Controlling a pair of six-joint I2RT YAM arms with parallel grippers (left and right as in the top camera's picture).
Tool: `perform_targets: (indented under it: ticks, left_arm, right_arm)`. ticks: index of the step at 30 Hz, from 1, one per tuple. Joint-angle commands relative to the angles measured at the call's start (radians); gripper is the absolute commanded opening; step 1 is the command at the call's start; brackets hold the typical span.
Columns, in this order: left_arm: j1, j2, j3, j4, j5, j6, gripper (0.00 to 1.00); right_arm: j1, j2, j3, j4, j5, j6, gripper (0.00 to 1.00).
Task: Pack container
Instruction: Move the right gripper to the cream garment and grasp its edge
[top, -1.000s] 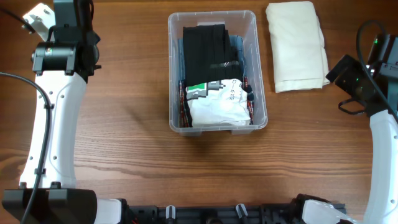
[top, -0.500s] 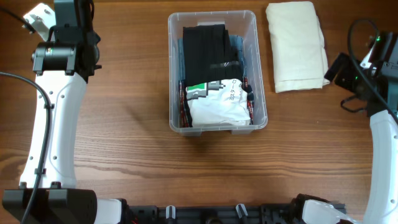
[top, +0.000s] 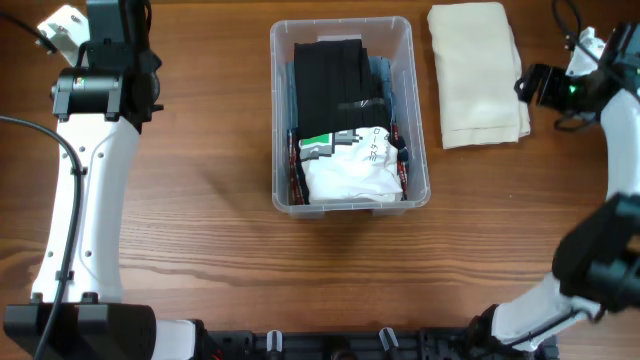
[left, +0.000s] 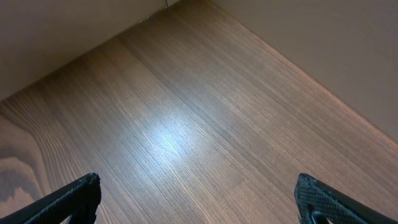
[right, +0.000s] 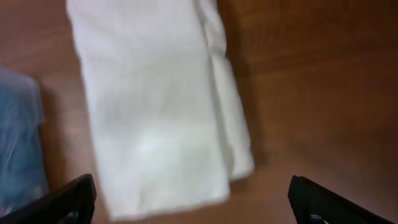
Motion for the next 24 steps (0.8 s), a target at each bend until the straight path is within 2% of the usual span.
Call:
perform_targets:
  ticks: [1,9,14,23,24]
  left_arm:
    - [0.006,0.003,0.000,0.000,-0.017,0.001,1.00]
    - [0.006,0.003,0.000,0.000,-0.017,0.001,1.00]
    - [0.006,0.003,0.000,0.000,-0.017,0.001,1.00]
    - [0.006,0.003,0.000,0.000,-0.017,0.001,1.00]
    - [0.006,0.003,0.000,0.000,-0.017,0.001,1.00]
  right_arm:
    - [-0.010,0.093,0.068,0.064,-0.031,-0.051,1.00]
    - [-0.011,0.240,0.068,0.179,0.023,-0.070,1.00]
    - [-0.005,0.308,0.068,0.182,-0.066,-0.070,1.00]
    - [0.000,0.412,0.061,0.170,-0.068,-0.071,1.00]
    - [0.000,0.415,0.061,0.166,-0.068,-0.070,0.91]
